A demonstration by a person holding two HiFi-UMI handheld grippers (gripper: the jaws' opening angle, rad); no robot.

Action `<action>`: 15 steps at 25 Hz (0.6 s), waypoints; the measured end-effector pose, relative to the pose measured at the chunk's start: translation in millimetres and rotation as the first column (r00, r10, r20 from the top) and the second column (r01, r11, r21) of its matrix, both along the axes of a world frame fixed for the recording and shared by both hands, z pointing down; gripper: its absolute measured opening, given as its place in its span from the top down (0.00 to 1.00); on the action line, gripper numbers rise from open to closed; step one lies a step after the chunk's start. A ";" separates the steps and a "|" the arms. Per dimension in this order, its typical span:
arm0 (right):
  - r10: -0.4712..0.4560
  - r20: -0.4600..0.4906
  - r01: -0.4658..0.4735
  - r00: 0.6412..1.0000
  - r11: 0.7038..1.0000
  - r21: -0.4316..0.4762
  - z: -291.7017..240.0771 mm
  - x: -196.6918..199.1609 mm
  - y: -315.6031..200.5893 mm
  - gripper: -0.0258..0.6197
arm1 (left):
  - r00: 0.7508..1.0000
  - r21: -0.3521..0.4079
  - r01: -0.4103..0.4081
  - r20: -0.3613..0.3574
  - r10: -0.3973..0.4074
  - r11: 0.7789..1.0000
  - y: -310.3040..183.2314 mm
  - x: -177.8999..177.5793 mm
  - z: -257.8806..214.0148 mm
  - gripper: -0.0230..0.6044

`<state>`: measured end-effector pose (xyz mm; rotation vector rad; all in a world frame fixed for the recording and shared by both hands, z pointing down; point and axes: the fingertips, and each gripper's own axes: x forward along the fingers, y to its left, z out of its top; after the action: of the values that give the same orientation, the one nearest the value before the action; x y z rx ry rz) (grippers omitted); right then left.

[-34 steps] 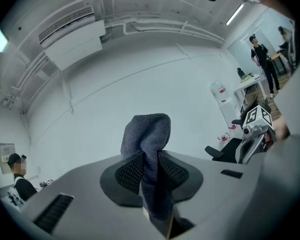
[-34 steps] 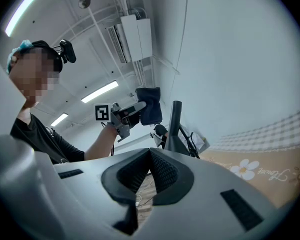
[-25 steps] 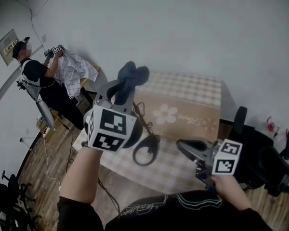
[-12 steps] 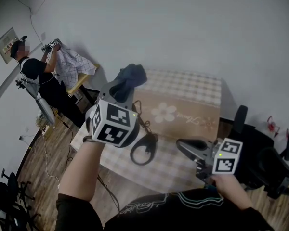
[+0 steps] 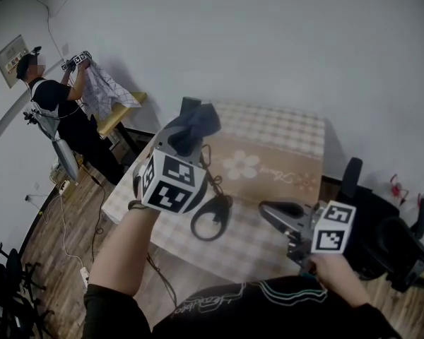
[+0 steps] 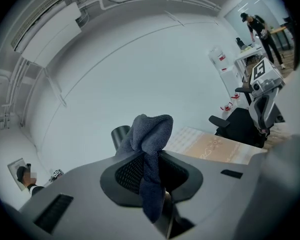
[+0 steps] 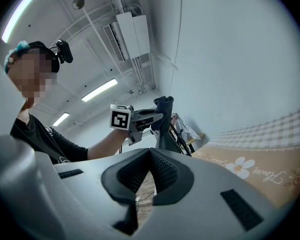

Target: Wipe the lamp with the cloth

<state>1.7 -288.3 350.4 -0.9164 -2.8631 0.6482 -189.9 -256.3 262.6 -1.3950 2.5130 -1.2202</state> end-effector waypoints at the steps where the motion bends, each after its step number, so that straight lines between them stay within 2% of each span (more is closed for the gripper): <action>1: 0.000 -0.002 0.000 1.000 1.000 0.000 0.1 -0.6 1.7 0.94 | 1.000 0.002 0.002 -0.007 -0.002 1.000 2.6 -0.5 1.9 0.85; 10: -0.015 0.000 0.015 1.000 1.000 -0.018 2.2 2.5 9.9 0.94 | 0.998 -0.006 0.023 -0.050 -0.023 1.000 16.1 4.9 28.5 0.85; 15: -0.018 0.001 0.018 1.000 1.000 0.006 3.3 3.9 16.8 0.94 | 0.996 -0.034 0.033 -0.082 -0.036 0.999 23.2 11.1 51.4 0.85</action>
<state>5.6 -271.6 353.7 -0.9406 -2.8526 0.6373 -178.8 -233.1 314.0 -1.4437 2.5936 -1.2400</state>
